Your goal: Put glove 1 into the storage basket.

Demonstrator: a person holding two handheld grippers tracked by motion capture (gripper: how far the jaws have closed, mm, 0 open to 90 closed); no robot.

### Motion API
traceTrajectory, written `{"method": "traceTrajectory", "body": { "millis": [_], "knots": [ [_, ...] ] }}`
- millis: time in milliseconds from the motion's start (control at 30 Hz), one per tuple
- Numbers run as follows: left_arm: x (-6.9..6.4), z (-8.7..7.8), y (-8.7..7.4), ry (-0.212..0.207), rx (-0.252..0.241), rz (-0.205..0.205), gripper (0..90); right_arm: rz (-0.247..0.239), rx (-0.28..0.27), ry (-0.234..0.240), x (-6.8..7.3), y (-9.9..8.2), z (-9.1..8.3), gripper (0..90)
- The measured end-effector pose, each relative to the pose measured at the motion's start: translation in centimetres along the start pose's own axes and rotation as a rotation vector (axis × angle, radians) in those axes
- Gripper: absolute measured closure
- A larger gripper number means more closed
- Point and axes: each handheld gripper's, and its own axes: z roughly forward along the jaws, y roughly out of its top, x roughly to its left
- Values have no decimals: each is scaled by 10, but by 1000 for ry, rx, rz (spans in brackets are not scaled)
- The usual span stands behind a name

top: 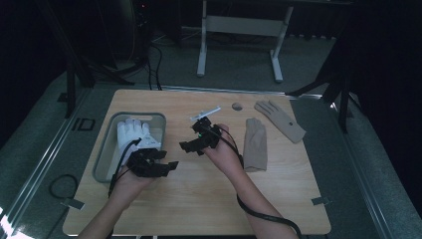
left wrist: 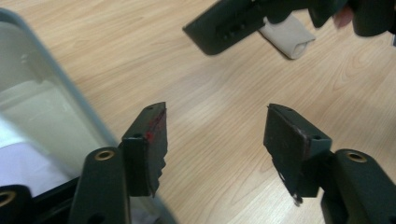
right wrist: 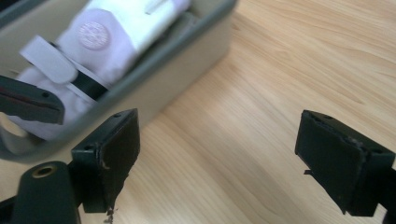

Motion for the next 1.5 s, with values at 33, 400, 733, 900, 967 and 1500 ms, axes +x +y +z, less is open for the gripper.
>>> {"method": "traceTrajectory", "body": {
  "millis": [33, 400, 733, 900, 967, 1500],
  "knots": [
    [-1, 2, 0, -6, -1, 4, 374, 13, -2, -5, -4, -2, -2, 137],
    [-19, 26, 3, -53, -15, 21, 188, 43, -25, -73, -34, -29, -19, 136],
    [-34, 51, -3, -101, -38, 59, 156, 94, -67, -55, -60, -57, -38, 137],
    [-42, 63, -12, -110, -82, 83, 156, 104, -78, -66, -69, -72, -44, 135],
    [-46, 70, -17, -120, -98, 102, 156, 116, -80, -75, -74, -79, -46, 135],
    [-49, 89, -49, -91, -158, 124, 155, 109, -108, -166, -115, -124, -65, 216]
  ]
}}
